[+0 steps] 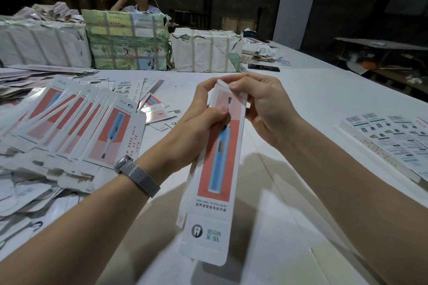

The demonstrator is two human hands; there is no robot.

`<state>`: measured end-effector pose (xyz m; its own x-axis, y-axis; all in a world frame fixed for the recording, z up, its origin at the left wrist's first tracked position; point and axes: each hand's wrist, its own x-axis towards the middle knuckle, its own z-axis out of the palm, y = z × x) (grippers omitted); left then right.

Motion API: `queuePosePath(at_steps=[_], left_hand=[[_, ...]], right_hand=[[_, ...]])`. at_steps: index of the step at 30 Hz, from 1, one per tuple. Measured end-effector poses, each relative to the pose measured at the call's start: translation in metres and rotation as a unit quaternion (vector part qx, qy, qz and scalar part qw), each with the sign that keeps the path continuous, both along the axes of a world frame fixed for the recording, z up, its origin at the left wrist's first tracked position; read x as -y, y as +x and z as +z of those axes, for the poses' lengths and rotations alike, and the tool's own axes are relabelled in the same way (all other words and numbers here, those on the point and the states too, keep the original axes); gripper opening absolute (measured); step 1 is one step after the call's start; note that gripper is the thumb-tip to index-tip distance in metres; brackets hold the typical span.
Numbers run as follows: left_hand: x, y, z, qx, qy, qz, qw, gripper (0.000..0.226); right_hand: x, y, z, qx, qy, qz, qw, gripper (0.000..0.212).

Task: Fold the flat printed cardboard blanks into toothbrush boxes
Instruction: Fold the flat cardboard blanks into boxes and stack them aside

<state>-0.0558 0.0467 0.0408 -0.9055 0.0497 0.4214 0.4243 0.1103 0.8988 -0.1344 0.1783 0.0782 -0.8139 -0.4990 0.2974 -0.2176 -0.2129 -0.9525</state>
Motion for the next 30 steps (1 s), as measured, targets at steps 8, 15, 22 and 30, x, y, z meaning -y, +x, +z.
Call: queuePosePath(at_steps=[8,15,22,30], left_hand=[[-0.001,0.003,-0.001,0.011,-0.010,0.004,1.000,0.051],[-0.002,0.001,0.001,0.011,0.030,-0.003,0.999,0.035],[0.005,0.000,0.003,-0.007,0.086,0.023,0.996,0.026],[0.008,0.001,0.003,-0.010,0.074,0.036,0.997,0.023]], right_hand=[[-0.012,-0.015,0.007,-0.051,0.110,0.013,0.993,0.025],[-0.018,-0.020,0.009,-0.072,0.113,0.040,0.990,0.022],[-0.008,-0.008,0.003,-0.050,0.073,0.097,0.991,0.033],[-0.012,-0.004,0.005,-0.068,0.087,0.127,0.986,0.027]])
